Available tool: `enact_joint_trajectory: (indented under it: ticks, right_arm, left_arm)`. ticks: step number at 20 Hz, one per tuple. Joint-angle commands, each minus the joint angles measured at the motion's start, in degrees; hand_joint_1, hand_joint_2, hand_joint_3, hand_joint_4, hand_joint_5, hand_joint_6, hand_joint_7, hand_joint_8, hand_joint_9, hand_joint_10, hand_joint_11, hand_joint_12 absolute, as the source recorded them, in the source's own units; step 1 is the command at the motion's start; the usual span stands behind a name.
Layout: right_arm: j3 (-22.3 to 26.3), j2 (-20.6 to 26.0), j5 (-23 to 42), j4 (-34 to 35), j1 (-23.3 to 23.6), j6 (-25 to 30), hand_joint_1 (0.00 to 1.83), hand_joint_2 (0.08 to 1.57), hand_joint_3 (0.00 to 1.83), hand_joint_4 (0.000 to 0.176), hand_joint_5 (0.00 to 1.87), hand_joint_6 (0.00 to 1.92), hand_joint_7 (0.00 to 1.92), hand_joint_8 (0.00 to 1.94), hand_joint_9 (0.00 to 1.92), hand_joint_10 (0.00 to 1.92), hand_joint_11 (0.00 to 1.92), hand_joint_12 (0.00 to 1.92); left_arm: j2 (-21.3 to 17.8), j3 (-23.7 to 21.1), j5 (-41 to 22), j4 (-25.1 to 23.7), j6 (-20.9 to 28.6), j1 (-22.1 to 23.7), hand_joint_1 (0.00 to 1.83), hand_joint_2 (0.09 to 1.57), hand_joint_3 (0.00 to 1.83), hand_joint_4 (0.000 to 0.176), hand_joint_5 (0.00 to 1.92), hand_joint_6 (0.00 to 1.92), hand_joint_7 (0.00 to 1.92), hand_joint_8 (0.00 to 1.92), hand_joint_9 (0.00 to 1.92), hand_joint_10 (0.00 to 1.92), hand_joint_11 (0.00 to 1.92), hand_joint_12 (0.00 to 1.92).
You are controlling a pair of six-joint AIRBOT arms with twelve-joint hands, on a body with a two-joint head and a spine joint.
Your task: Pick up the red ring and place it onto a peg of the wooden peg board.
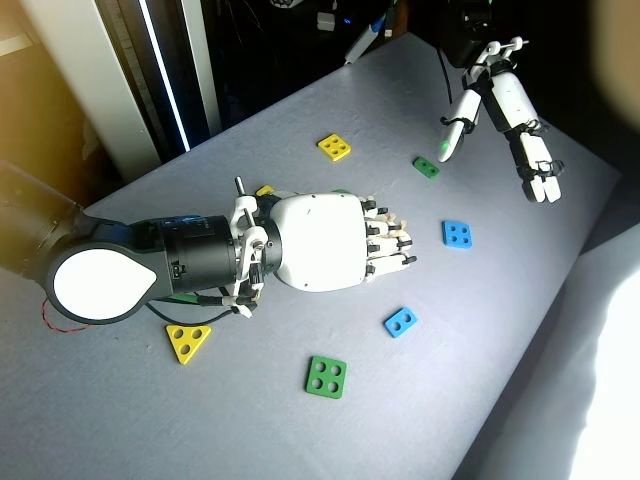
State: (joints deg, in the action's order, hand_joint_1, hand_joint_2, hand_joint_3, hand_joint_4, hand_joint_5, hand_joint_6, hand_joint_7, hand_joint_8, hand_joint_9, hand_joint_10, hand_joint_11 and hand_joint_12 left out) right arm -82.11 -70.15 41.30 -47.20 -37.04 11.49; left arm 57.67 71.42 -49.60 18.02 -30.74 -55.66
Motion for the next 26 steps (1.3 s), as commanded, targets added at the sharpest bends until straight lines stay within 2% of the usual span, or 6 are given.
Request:
enact_joint_trajectory:
  ticks: [1, 5, 11, 14, 21, 26]
  right_arm:
    - [0.2, -0.3, 4.5, 3.0, 1.1, 0.1, 1.12, 1.19, 0.0, 0.0, 0.83, 1.22, 0.49, 0.0, 0.2, 0.08, 0.0, 0.5]
    - [0.1, -1.0, 4.1, 2.0, 1.5, 0.1, 1.11, 1.2, 0.0, 0.0, 0.82, 1.25, 0.47, 0.0, 0.18, 0.04, 0.0, 0.17]
    - [-0.1, -2.1, 3.0, -0.2, 2.0, 0.1, 1.08, 1.18, 0.0, 0.0, 0.84, 1.21, 0.49, 0.01, 0.24, 0.04, 0.0, 0.61]
    - [-0.1, -2.7, 2.8, -2.2, 2.6, 0.7, 1.07, 1.17, 0.0, 0.0, 0.87, 1.18, 0.53, 0.02, 0.27, 0.04, 0.0, 0.67]
    - [-0.4, -3.9, 1.8, -6.4, 3.7, 2.3, 1.1, 1.14, 0.0, 0.0, 0.94, 1.07, 0.59, 0.01, 0.33, 0.03, 0.0, 0.63]
    - [-1.0, -4.3, 1.1, -7.6, 4.2, 2.6, 1.14, 1.12, 0.0, 0.0, 0.96, 1.03, 0.6, 0.0, 0.33, 0.01, 0.0, 0.74]
  left_arm:
    - [0.1, 0.4, -6.6, -0.1, 0.3, 0.9, 0.39, 0.98, 0.0, 0.122, 0.05, 0.0, 0.0, 0.0, 0.0, 0.0, 0.0, 0.0]
    - [0.3, 0.5, -6.4, -0.3, 0.3, 1.3, 0.39, 0.98, 0.0, 0.143, 0.05, 0.0, 0.0, 0.0, 0.0, 0.0, 0.0, 0.0]
    - [0.4, 0.5, -6.2, -0.7, 0.3, 1.7, 0.39, 0.98, 0.0, 0.14, 0.05, 0.0, 0.0, 0.0, 0.0, 0.0, 0.0, 0.0]
    - [0.4, 0.5, -6.1, -0.8, 0.3, 1.7, 0.39, 0.97, 0.0, 0.175, 0.06, 0.01, 0.0, 0.0, 0.0, 0.0, 0.0, 0.0]
    - [0.3, 0.4, -6.1, -1.3, 0.4, 1.9, 0.41, 1.0, 0.01, 0.119, 0.06, 0.0, 0.03, 0.01, 0.0, 0.0, 0.0, 0.0]
    - [0.3, 0.3, -6.1, -1.6, 0.4, 2.2, 0.41, 1.02, 0.01, 0.154, 0.09, 0.01, 0.04, 0.01, 0.0, 0.0, 0.0, 0.0]
